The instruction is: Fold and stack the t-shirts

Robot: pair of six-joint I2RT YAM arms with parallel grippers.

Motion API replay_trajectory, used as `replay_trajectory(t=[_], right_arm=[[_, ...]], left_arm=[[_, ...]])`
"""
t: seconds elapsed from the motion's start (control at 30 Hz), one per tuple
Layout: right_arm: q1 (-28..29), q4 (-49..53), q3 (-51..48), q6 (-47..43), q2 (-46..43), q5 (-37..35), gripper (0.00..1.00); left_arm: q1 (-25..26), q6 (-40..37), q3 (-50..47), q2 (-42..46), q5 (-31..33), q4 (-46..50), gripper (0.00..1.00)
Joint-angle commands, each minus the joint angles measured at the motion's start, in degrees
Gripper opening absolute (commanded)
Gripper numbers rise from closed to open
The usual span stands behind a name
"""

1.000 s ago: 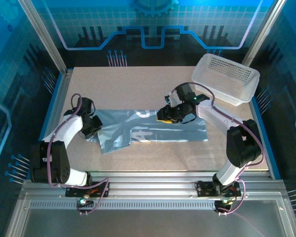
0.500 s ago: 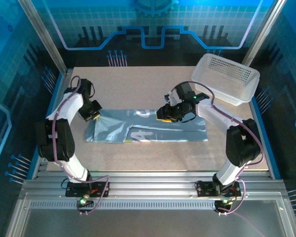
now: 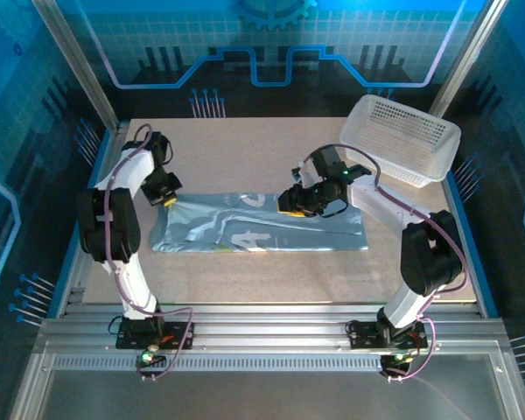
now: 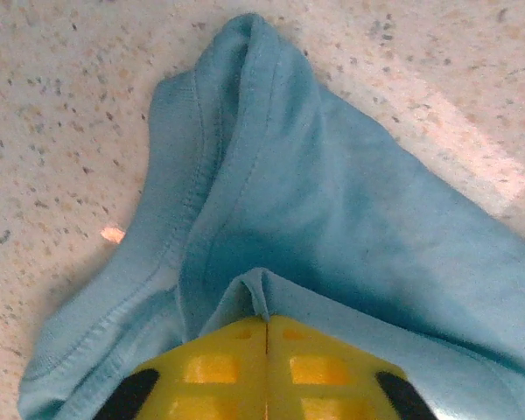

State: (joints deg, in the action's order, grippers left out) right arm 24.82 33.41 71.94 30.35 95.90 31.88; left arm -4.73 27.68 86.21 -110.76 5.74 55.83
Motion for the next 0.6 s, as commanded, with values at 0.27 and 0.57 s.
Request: replay_trajectory(t=[0.27, 0.57], right_arm=[[-3.44, 3.32, -3.78, 0.34, -2.38, -8.44, 0.43], [-12.66, 13.07, 1.19, -2.95, 5.98, -19.60, 0.37]], left_arm=[[3.67, 8.18, -8.07, 14.67, 6.52, -3.79, 0.48], [5.19, 24.54, -14.79, 10.29, -6.95, -12.94, 0.24]])
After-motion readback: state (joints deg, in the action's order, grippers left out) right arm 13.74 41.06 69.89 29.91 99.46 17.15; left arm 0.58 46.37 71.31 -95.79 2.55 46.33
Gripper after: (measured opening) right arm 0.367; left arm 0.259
